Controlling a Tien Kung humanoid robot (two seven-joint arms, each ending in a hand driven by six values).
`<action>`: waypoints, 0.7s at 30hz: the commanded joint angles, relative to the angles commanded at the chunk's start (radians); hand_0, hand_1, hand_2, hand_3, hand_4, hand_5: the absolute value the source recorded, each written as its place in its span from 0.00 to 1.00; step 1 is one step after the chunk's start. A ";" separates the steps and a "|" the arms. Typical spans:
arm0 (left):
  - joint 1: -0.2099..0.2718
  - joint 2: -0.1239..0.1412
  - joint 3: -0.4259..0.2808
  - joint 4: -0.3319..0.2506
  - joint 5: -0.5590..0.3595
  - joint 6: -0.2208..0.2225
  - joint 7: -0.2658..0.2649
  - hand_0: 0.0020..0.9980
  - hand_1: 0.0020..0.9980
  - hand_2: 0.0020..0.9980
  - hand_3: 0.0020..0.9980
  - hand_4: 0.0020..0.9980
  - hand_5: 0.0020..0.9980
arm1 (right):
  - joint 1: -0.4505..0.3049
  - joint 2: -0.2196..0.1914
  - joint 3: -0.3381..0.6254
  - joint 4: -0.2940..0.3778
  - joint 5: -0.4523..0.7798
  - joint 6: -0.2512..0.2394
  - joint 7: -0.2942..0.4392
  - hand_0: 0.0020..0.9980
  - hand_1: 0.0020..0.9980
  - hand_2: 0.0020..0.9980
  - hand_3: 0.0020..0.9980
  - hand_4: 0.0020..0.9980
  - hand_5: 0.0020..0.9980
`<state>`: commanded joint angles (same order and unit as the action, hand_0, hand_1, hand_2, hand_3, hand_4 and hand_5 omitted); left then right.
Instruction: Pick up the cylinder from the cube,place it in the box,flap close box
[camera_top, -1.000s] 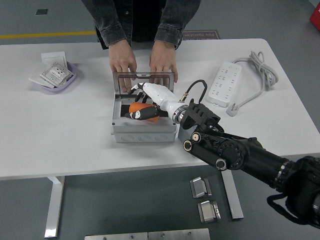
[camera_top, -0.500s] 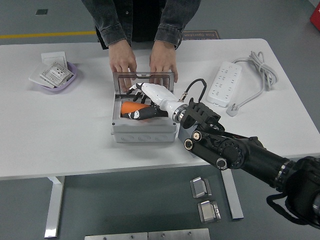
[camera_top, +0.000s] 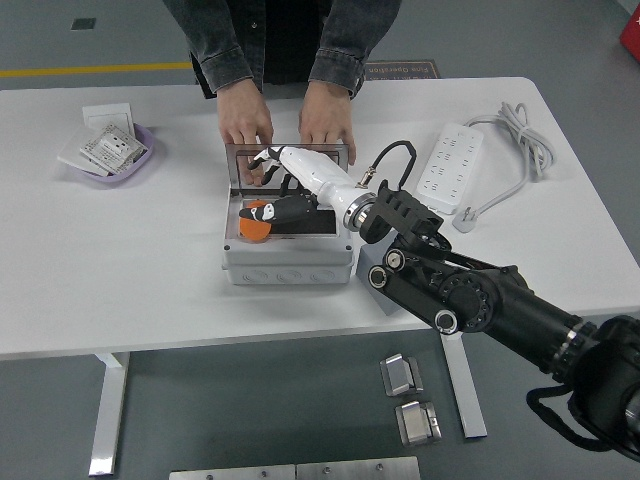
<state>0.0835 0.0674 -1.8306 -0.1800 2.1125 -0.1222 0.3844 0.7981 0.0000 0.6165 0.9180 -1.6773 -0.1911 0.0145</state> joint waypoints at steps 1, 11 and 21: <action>0.000 -0.001 0.001 0.000 -0.002 0.000 0.000 0.73 0.74 0.69 0.80 0.77 0.44 | -0.005 0.000 0.014 0.013 -0.009 0.006 -0.005 0.28 0.42 0.57 0.74 1.00 0.47; 0.008 -0.008 -0.001 0.000 -0.008 0.003 0.000 0.73 0.74 0.69 0.80 0.77 0.43 | -0.071 -0.030 0.119 0.163 -0.087 0.074 -0.056 0.28 0.42 0.58 0.74 1.00 0.48; 0.012 -0.011 -0.001 0.000 -0.016 0.004 0.001 0.73 0.74 0.69 0.80 0.76 0.43 | -0.090 -0.072 0.203 0.281 -0.106 0.140 -0.096 0.25 0.37 0.56 0.72 1.00 0.50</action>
<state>0.0954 0.0563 -1.8316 -0.1800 2.0967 -0.1186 0.3852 0.7078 -0.0718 0.8198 1.1987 -1.7834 -0.0509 -0.0816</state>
